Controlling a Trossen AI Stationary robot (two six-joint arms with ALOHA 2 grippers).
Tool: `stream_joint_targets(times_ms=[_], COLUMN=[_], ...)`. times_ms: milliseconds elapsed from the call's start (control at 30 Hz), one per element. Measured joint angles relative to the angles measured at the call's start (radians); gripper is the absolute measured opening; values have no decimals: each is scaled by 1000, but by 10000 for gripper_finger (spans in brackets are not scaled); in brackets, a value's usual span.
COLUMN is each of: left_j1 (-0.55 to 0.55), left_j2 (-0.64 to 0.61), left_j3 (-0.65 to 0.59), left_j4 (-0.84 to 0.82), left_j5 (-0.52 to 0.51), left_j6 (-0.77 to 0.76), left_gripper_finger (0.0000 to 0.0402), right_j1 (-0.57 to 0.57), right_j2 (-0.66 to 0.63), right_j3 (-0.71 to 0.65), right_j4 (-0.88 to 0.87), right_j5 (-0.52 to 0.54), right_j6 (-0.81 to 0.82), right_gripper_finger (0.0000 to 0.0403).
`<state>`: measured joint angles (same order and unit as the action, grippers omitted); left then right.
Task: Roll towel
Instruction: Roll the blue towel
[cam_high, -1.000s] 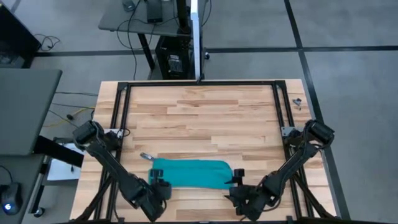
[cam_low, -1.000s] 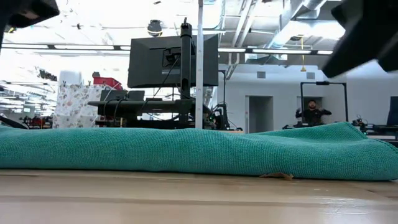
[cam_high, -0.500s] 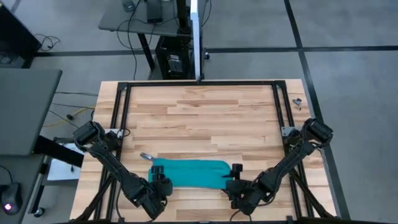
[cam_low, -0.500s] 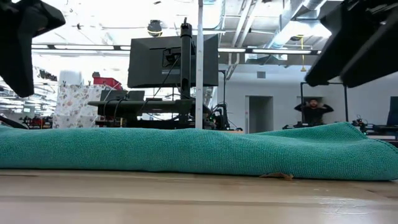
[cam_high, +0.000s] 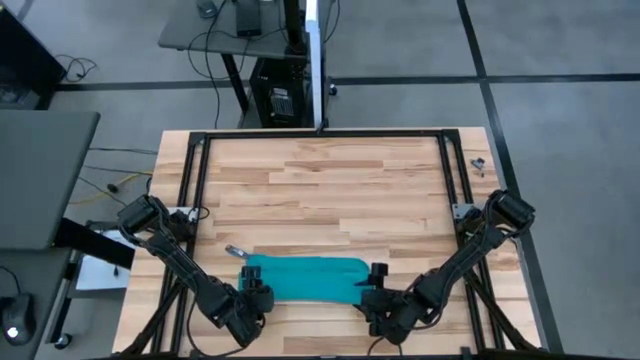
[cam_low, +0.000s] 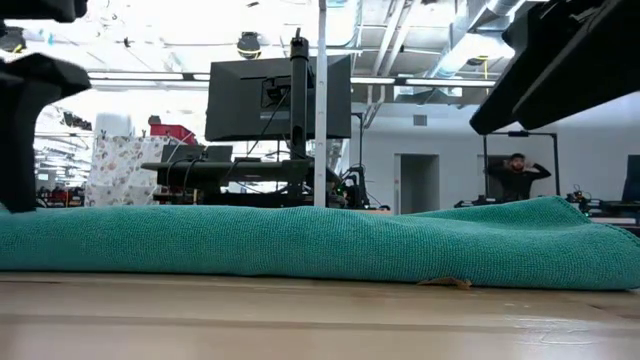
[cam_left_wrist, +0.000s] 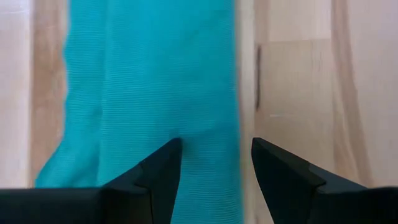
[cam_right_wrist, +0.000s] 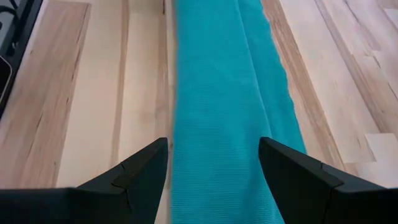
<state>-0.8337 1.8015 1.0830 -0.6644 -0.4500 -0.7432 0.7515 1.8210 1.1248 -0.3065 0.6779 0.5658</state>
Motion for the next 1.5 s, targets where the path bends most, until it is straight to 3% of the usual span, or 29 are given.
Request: stream_joint_targets(times_ms=[267,467,733,1033,1167,1300,1400,1500], left_j1=[-1,-1,0,3,15,32,34,29], left_j2=[-2,-4,-2,-1,0,-3,-18,-58], left_j3=[-73,-82,-82,-84,-84,-85,-85,-86], left_j4=[38,42,45,48,49,45,45,78], left_j5=[-3,-7,-4,-23,-22,18,75,212], left_j6=[23,20,-14,-18,-37,-73,-156,-216], left_gripper_finger=[180,180,180,176,128,29,15,10], right_j1=[-9,-8,-28,-30,-38,-43,-46,-43], right_j2=[3,87,176,189,189,180,149,109], right_j3=[0,0,0,3,3,3,0,-2], right_j4=[9,70,45,30,27,23,19,32], right_j5=[-47,-64,-31,-25,-103,-190,-266,-381], right_j6=[-35,-143,-145,-113,-36,49,103,150], right_gripper_finger=[244,244,244,239,194,91,19,16])
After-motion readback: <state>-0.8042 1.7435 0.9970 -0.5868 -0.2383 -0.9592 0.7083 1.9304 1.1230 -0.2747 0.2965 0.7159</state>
